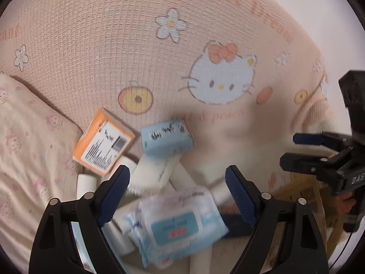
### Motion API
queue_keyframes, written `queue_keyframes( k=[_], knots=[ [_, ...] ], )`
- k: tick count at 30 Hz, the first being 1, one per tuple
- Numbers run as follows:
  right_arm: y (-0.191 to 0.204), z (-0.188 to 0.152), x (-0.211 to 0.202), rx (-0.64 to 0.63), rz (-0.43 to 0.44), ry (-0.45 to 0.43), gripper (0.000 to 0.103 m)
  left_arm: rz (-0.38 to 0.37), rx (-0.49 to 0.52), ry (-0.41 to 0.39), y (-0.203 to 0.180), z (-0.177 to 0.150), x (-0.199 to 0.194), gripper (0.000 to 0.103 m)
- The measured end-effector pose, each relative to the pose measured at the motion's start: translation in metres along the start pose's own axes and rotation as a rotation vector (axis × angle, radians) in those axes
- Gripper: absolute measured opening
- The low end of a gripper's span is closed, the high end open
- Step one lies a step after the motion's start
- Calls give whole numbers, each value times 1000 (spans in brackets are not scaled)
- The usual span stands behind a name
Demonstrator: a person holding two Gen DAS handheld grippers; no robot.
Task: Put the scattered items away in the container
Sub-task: 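Reach both grippers toward the light-blue calligraphy tea box on the pile, then grasp the light-blue tea box with the right gripper and lift it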
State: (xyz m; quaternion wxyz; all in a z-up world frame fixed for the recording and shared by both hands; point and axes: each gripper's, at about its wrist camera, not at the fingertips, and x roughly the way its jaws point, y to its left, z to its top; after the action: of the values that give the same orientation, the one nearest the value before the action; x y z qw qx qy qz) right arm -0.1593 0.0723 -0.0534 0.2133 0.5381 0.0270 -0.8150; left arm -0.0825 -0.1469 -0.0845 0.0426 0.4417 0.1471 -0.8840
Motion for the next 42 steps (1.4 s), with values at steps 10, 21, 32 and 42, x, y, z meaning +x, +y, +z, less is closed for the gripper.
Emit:
queue_keyframes(
  k=[10,21,32,42],
  knots=[
    [-21,28,78,167,114,71,102,-112,-254,124,50,5,79,78],
    [-33,60,151,316,185,112,91,-143,-438,134,75,9,126,73],
    [-42,47,178,441,253,129,68,-180,-490,102,72,14,151,58],
    [-18,56,174,317,224,128,35,-144,-384,113,33,22,159,50]
  ],
)
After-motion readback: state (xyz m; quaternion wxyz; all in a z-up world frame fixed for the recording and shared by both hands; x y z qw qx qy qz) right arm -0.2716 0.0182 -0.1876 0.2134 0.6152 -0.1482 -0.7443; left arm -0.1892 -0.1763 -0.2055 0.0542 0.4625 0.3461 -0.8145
